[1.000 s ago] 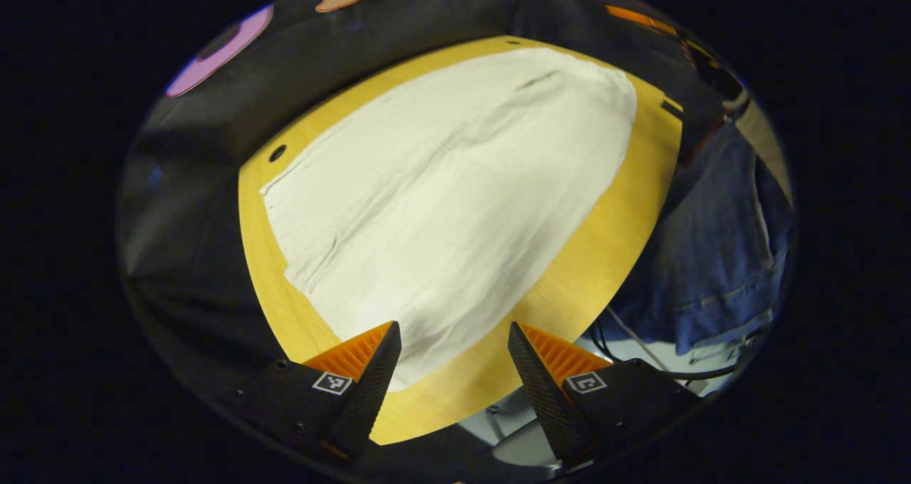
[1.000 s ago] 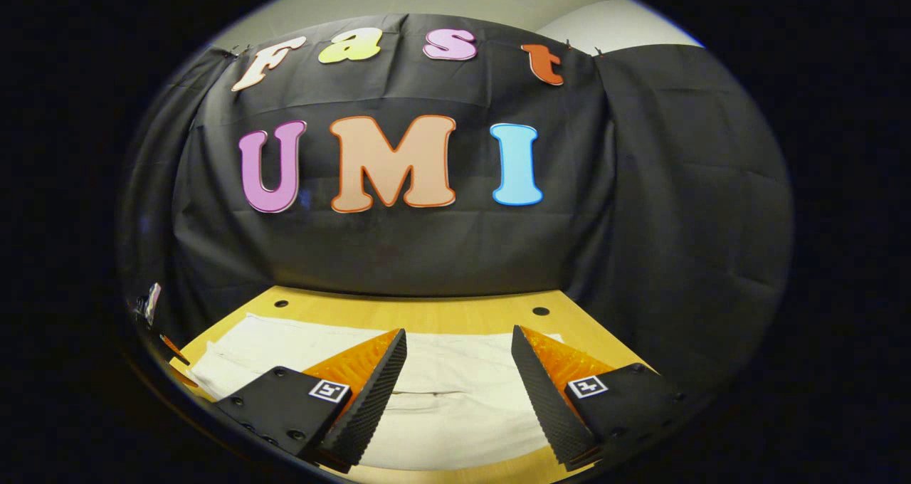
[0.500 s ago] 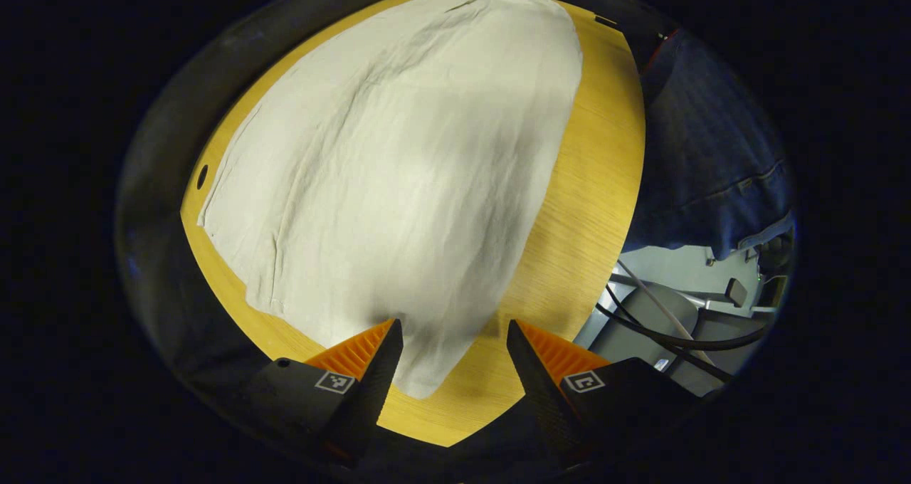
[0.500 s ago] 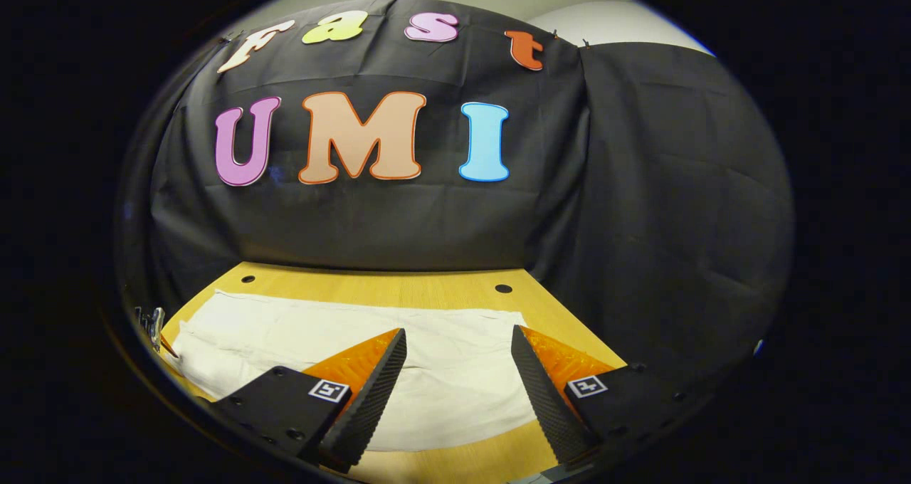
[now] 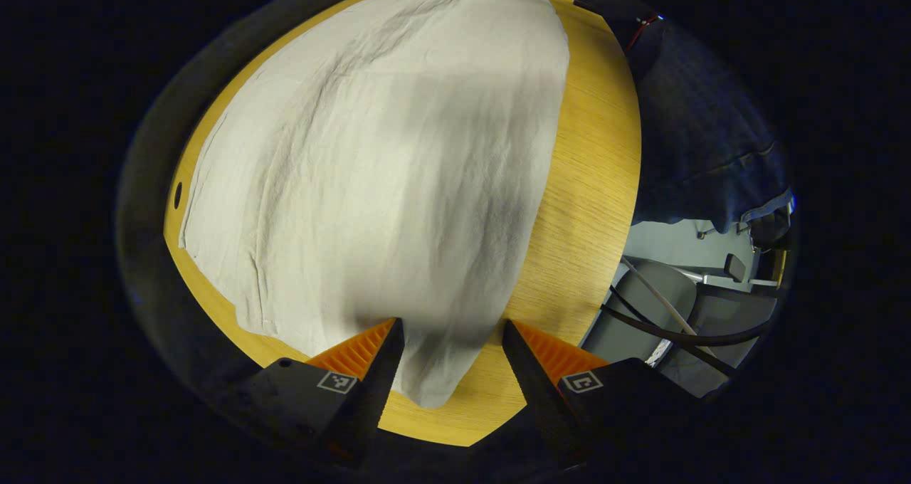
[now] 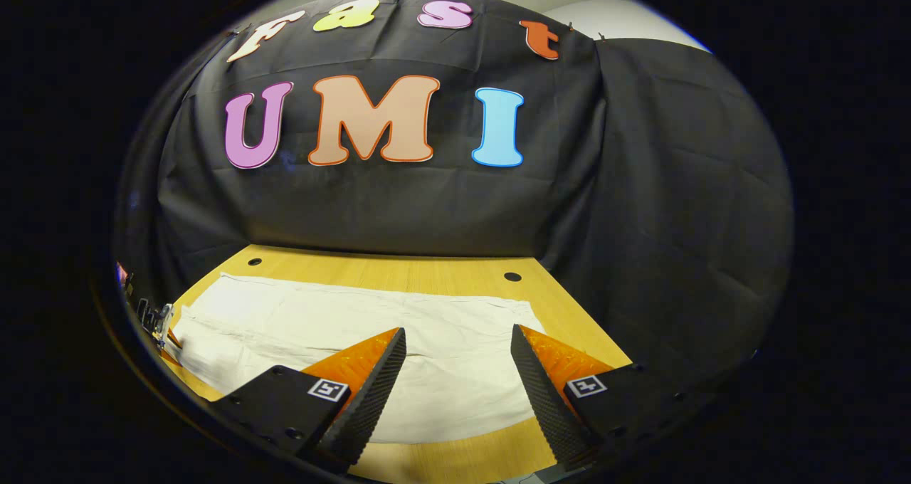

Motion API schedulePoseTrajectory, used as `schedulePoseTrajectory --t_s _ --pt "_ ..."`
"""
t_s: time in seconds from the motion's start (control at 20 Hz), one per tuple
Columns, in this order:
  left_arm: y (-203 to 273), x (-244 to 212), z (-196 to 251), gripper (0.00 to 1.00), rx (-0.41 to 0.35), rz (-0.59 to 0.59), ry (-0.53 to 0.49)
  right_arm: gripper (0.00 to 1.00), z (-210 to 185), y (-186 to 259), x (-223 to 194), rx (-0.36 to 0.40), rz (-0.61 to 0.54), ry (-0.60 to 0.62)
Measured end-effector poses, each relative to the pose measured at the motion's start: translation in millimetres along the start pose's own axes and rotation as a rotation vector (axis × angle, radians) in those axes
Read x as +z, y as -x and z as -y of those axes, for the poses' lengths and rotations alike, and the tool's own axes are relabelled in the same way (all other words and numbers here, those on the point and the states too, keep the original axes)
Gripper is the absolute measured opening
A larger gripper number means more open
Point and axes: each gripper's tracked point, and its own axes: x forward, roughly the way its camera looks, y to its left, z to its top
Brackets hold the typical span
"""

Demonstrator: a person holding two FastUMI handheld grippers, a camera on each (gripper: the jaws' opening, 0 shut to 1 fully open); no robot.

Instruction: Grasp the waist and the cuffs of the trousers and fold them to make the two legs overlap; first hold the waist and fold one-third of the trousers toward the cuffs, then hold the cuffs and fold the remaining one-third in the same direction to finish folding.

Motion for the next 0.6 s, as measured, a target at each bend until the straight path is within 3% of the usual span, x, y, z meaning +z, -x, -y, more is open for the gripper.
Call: schedulePoseTrajectory --t_s 0.25,0.35,0.45,0.6 --pt "-2.8 -4.0 1.3 0.82 -0.002 -0.021 -0.031 0.94 -3.4 -9.6 -14.3 0.065 -0.043 0.060" --pt "-1.7 -0.4 -0.4 0.70 0.004 -0.033 -0.021 0.94 -4.8 -14.9 -18.3 0.105 -0.057 0.072" --pt "5.4 3.4 -5.7 0.54 0.018 -0.042 -0.015 0.95 -6.5 -20.3 -26.2 0.144 -0.085 0.073" --pt "-2.4 2.4 -10.2 0.13 0.074 -0.032 -0.012 0.94 -5.9 -28.2 -35.9 0.192 -0.118 0.099"
